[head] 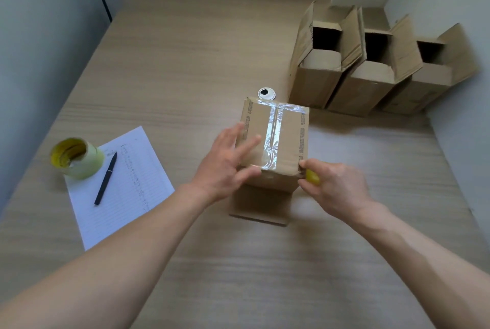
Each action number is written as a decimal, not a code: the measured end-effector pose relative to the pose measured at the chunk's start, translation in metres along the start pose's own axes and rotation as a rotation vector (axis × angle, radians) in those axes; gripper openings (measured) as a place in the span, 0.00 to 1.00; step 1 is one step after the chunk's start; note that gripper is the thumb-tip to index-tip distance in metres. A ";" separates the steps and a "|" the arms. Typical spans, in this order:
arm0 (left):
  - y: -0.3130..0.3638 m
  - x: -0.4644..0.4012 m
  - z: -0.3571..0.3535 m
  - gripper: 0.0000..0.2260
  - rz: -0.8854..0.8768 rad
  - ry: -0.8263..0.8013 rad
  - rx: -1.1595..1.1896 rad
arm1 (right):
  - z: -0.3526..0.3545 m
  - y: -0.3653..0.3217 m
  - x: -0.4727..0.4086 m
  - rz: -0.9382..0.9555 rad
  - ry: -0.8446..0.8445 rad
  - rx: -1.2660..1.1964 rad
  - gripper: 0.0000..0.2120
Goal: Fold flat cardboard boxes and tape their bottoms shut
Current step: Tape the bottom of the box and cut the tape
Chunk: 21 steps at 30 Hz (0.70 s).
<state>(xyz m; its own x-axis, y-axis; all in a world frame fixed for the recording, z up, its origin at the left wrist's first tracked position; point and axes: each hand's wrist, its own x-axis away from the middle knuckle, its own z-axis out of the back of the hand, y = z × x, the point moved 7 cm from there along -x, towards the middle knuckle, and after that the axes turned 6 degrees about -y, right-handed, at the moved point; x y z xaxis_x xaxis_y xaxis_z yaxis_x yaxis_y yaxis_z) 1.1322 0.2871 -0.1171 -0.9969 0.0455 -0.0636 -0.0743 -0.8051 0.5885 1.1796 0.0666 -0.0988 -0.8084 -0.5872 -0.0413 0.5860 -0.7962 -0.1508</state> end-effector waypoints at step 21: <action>-0.006 -0.038 -0.016 0.18 0.122 -0.039 0.043 | -0.011 0.009 -0.003 0.045 -0.072 -0.275 0.15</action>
<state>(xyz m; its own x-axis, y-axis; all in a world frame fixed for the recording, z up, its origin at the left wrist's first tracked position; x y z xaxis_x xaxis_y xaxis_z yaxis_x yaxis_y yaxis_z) 1.1707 0.2812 -0.1309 -0.9988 -0.0272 0.0415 0.0472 -0.7798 0.6242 1.1864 0.0629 -0.1110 -0.7699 -0.6380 0.0144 0.5765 -0.7049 -0.4132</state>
